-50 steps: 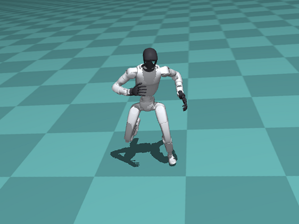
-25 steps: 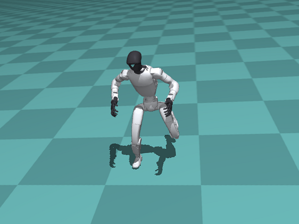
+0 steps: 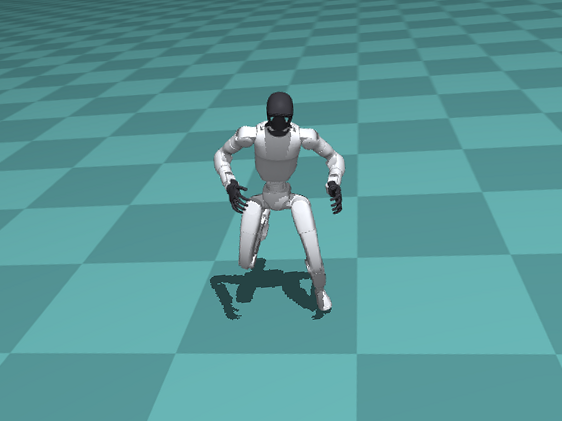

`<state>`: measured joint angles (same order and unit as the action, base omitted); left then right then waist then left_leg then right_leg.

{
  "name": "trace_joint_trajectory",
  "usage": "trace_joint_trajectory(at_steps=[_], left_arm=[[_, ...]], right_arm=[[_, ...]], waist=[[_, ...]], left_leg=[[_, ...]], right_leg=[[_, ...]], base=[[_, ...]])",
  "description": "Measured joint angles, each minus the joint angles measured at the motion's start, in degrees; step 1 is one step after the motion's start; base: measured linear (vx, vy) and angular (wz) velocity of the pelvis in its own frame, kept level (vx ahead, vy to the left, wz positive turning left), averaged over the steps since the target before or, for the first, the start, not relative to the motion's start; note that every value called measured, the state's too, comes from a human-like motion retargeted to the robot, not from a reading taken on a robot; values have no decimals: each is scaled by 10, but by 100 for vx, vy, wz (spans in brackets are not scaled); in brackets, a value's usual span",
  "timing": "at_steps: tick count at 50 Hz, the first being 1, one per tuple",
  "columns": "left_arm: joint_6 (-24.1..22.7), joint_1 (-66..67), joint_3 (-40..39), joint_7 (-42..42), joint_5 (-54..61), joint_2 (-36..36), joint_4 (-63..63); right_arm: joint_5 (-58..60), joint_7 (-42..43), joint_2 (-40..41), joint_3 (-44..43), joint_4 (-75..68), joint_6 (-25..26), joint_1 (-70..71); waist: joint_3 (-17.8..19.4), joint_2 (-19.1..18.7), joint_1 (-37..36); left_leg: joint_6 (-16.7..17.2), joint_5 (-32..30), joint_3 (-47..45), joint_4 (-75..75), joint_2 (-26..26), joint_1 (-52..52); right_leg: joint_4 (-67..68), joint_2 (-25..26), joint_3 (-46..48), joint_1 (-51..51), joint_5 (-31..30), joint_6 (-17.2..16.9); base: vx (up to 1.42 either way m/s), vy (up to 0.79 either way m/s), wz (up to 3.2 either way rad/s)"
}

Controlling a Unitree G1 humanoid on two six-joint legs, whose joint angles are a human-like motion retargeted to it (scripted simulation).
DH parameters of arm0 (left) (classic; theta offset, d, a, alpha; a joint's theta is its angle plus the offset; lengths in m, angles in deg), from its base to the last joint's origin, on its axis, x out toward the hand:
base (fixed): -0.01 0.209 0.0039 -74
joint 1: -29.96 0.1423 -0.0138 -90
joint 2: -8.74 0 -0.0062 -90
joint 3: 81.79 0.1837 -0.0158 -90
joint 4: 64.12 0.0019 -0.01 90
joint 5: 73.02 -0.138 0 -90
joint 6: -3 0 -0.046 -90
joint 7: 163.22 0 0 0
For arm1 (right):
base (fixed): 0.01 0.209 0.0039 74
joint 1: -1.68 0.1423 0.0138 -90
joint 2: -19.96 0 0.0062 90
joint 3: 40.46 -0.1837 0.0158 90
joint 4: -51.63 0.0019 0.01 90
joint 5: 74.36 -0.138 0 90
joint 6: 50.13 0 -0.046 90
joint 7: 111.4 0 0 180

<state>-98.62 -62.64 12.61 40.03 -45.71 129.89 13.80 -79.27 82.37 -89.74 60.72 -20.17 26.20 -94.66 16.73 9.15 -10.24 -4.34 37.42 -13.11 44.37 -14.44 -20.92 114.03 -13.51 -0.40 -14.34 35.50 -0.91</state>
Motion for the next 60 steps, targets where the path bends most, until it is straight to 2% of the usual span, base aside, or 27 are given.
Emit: trace_joint_trajectory(at_steps=[2,4,7,10,12,15,17,18,20,23,25,27,30,32,34,35,38,40,42,44,45,46,48,50,53,57,60], left_arm=[[-18,-221,49,27,-31,-53,9],[-38,-385,78,63,-65,-87,8],[-56,-532,111,83,-79,-83,-12],[-65,-591,125,55,-98,-64,-30],[-70,-580,112,42,-95,-54,-44],[-74,-489,69,20,-58,-32,-75],[-64,-406,55,-4,-50,-27,-84],[-56,-355,48,-24,-49,-24,-83],[-33,-228,34,-56,-35,-27,-64],[6,-7,35,-35,48,-83,47],[30,132,30,-40,80,-127,142],[35,246,27,-51,69,-126,179],[42,401,16,-103,115,-80,150],[57,508,-5,-163,165,-42,122],[73,580,-29,-216,170,-15,111],[81,607,-45,-240,162,-2,109],[108,649,-110,-314,88,32,112],[114,654,-144,-352,7,49,123],[111,640,-145,-345,-52,41,157],[111,573,-111,-300,-61,24,220],[115,520,-86,-271,-47,14,260],[117,453,-66,-244,-42,9,291],[106,287,-21,-179,-72,5,326],[75,127,15,-128,-60,-7,271],[30,-10,56,-122,119,-10,37],[-29,-106,18,-123,25,68,-231],[-67,-157,-6,-80,10,56,-307]], right_arm=[[-79,-25,-40,-59,-5,-28,-137],[-140,-50,-103,-115,30,-47,-261],[-188,-111,-165,-209,68,-42,-428],[-193,-164,-158,-290,65,-23,-543],[-166,-186,-154,-321,49,-7,-561],[-120,-192,-162,-325,16,14,-534],[-114,-174,-156,-302,-8,24,-496],[-118,-161,-151,-284,-22,27,-471],[-123,-121,-146,-232,-65,33,-394],[-81,-16,-140,-134,-130,54,-168],[-60,24,-88,-83,-125,57,24],[-67,23,4,-63,-69,50,180],[-51,15,91,-9,36,47,351],[-61,18,97,57,102,42,416],[-57,10,79,122,162,31,460],[-51,3,66,151,190,25,480],[-85,-33,19,207,245,2,502],[-115,-57,-11,219,255,-8,485],[-111,-70,-21,223,239,-2,441],[-94,-81,-15,217,195,12,395],[-86,-84,-7,212,162,20,371],[-62,-77,4,202,111,27,340],[20,-63,27,165,-14,36,276],[92,-59,42,95,-111,38,197],[2,-49,31,-11,-81,19,41],[-41,-98,-40,-106,-23,17,-143],[-35,-129,-55,-166,-42,34,-247]], waist=[[-12,-31,73],[-27,-68,179],[-47,-123,328],[-63,-168,393],[-72,-178,398],[-66,-168,399],[-50,-154,380],[-42,-149,363],[-17,-157,317],[31,-190,250],[20,-187,204],[-10,-168,152],[-68,-111,27],[-109,-68,-48],[-120,-45,-106],[-118,-41,-131],[-98,-76,-179],[-84,-111,-196],[-75,-127,-190],[-51,-104,-165],[-34,-83,-147],[-16,-70,-128],[18,-61,-97],[36,-73,-66],[38,-114,15],[30,-164,150],[23,-172,237]], left_leg=[[17,-10,26,-39,-7,33],[34,-66,71,-111,-15,79],[72,-241,145,-238,-46,156],[123,-402,153,-326,-92,224],[115,-394,116,-311,-104,259],[103,-311,122,-198,-95,304],[102,-256,176,-61,-64,314],[95,-228,195,25,-47,310],[61,-170,194,210,-42,288],[3,-85,154,459,-48,218],[-23,-55,107,562,-1,124],[-36,-52,61,580,61,11],[-48,-87,-39,478,119,-134],[-56,-118,-96,338,124,-179],[-53,-143,-148,160,109,-172],[-48,-156,-177,62,97,-154],[13,-163,-261,-238,59,-61],[59,-151,-267,-359,34,-21],[66,-190,-228,-373,18,-6],[12,-198,-186,-268,28,-29],[-29,-166,-166,-175,41,-55],[-50,-118,-151,-90,53,-72],[-71,-47,-120,26,81,-90],[-81,-20,-79,53,121,-80],[-64,-18,-1,23,159,-35],[-3,-51,128,-104,174,74],[23,-97,202,-211,192,149]], right_leg=[[27,18,57,-95,29,11],[-24,10,123,-171,24,7],[-199,-25,199,-227,-10,-5],[-448,-57,229,-235,-65,-28],[-657,-79,238,-206,-102,-49],[-975,-88,223,-114,-131,-94],[-1058,-98,190,-60,-176,-120],[-1061,-102,175,-39,-219,-124],[-941,-98,137,-49,-231,-108],[-725,-69,98,-75,-91,-60],[-718,-61,87,-59,-45,-37],[-787,-59,89,-8,-59,-25],[-908,-72,66,63,-165,-28],[-980,-83,37,110,-281,-47],[-1012,-78,-1,156,-367,-75],[-1013,-71,-19,177,-390,-85],[-881,-26,-27,219,-350,-81],[-746,-11,-4,232,-307,-67],[-599,-33,20,224,-259,-34],[-451,-88,25,189,-203,-3],[-381,-120,21,168,-173,8],[-323,-136,13,146,-142,12],[-230,-143,1,91,-90,20],[-190,-118,-4,22,-63,23],[-263,-57,26,-67,-61,14],[-580,1,88,-105,-125,-14],[-947,17,48,-68,-205,-78]], base=[[149,4,162],[155,-17,226],[162,-48,224],[165,-70,113],[166,-80,39],[167,-90,33],[163,-90,12],[157,-82,-35],[151,-71,-86],[142,-52,-120],[135,-26,-102],[138,-12,-53],[144,6,-70],[151,22,-67],[152,25,-59],[153,27,-60],[154,33,-63],[154,40,-49],[147,40,-13],[134,37,69],[122,34,147],[115,31,181],[104,28,221],[94,22,257],[93,14,288],[93,-1,283],[85,-20,312]])
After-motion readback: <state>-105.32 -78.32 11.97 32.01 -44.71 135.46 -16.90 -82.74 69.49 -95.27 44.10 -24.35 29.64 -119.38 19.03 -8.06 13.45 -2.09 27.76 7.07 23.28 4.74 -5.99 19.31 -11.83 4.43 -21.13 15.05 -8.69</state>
